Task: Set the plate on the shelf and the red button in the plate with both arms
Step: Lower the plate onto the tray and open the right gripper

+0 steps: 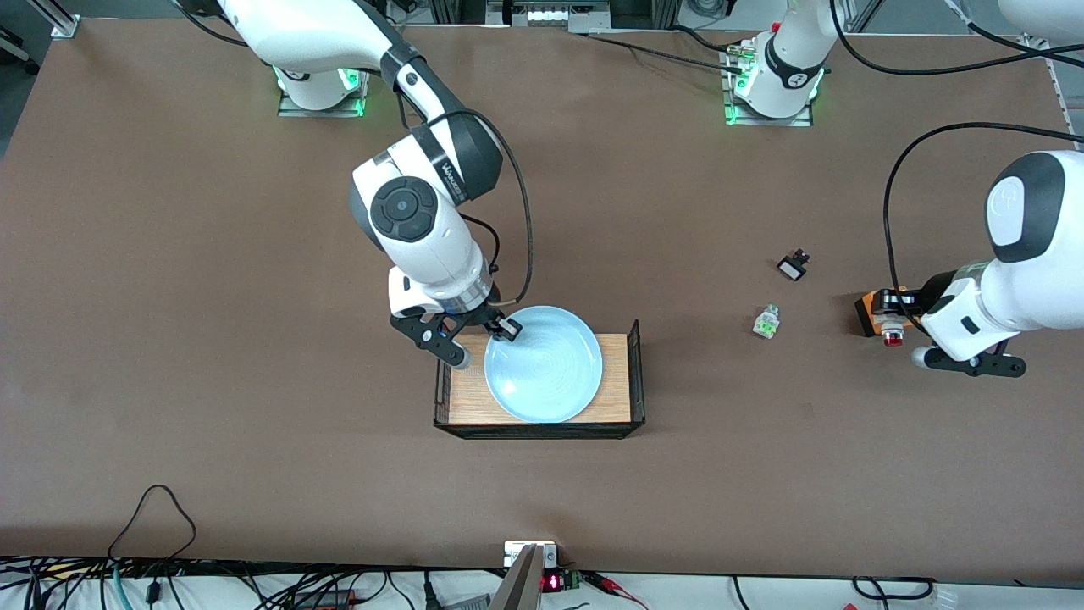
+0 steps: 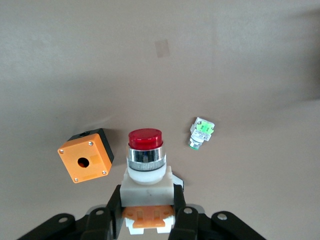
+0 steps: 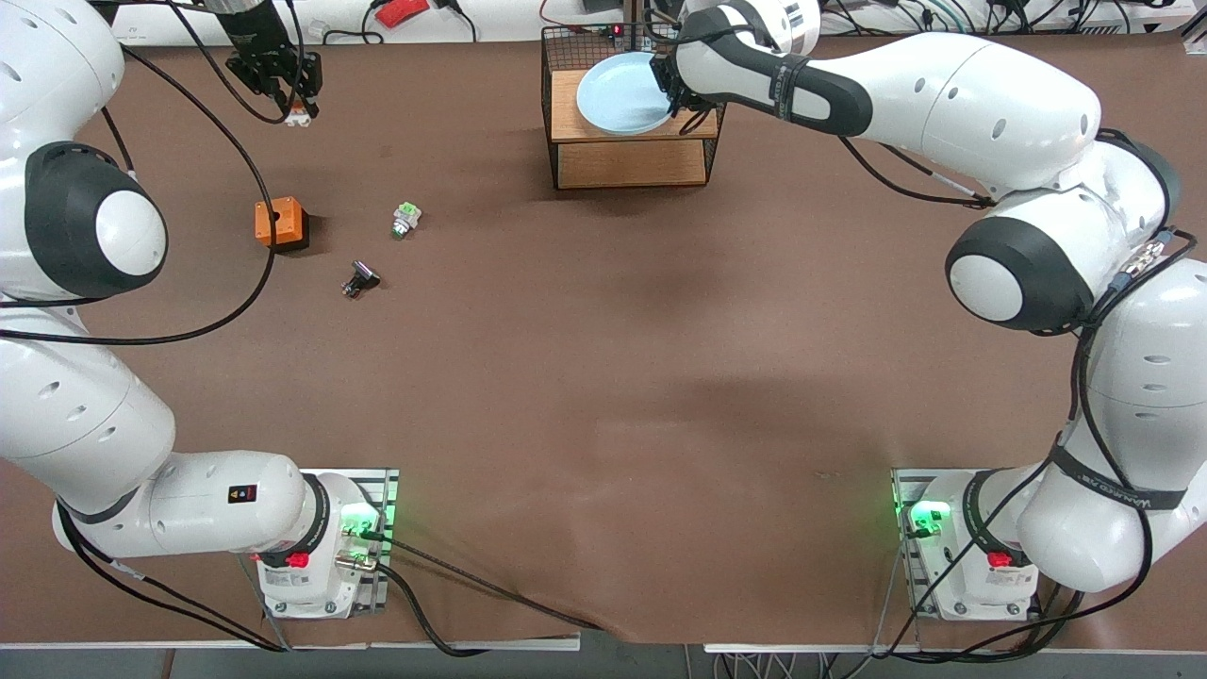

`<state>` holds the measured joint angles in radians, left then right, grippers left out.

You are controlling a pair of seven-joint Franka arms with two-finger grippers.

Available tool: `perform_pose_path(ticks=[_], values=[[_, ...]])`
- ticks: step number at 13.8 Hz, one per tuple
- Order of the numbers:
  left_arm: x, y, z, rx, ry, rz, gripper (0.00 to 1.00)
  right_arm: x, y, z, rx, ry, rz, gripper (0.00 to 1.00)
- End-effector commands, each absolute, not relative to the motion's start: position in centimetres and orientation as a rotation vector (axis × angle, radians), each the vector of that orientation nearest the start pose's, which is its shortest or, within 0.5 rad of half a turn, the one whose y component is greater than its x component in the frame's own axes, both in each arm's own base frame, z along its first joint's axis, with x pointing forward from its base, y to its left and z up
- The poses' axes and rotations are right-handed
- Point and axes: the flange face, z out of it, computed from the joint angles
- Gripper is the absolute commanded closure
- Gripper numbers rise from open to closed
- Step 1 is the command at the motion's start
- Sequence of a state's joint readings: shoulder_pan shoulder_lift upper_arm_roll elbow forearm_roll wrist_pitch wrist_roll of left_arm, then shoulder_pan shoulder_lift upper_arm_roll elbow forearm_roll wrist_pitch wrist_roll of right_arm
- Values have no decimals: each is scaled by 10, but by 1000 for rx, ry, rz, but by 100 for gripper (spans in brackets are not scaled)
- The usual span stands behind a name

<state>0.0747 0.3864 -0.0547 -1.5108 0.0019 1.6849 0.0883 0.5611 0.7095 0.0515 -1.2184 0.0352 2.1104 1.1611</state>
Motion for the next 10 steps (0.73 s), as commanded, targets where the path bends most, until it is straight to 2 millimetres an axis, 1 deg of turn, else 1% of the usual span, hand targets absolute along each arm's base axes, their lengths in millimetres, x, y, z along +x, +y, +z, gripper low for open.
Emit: perform_pose_path(ticks=[1, 2, 4, 5, 6, 7, 8, 9, 10], values=[[651, 16, 440, -3139, 73, 339, 91, 628, 434, 376, -2836, 844, -135, 98], [650, 16, 441, -3137, 44, 346, 91, 628, 434, 376, -2836, 844, -135, 96], [650, 14, 441, -3137, 17, 346, 91, 628, 433, 375, -2835, 847, -132, 82], [648, 13, 446, -3137, 12, 342, 91, 628, 434, 373, -2836, 846, -129, 72], [646, 13, 452, -3137, 12, 339, 91, 629, 434, 369, -2839, 847, -126, 68], [645, 13, 455, -3136, 12, 344, 91, 629, 434, 366, -2840, 850, -123, 68], [643, 13, 460, -3136, 10, 342, 91, 629, 434, 366, -2841, 849, -120, 64], [641, 12, 465, -3136, -9, 332, 91, 629, 434, 366, -2840, 852, -120, 39], [638, 9, 471, -3135, -22, 334, 91, 628, 434, 366, -2861, 823, -140, 0]])
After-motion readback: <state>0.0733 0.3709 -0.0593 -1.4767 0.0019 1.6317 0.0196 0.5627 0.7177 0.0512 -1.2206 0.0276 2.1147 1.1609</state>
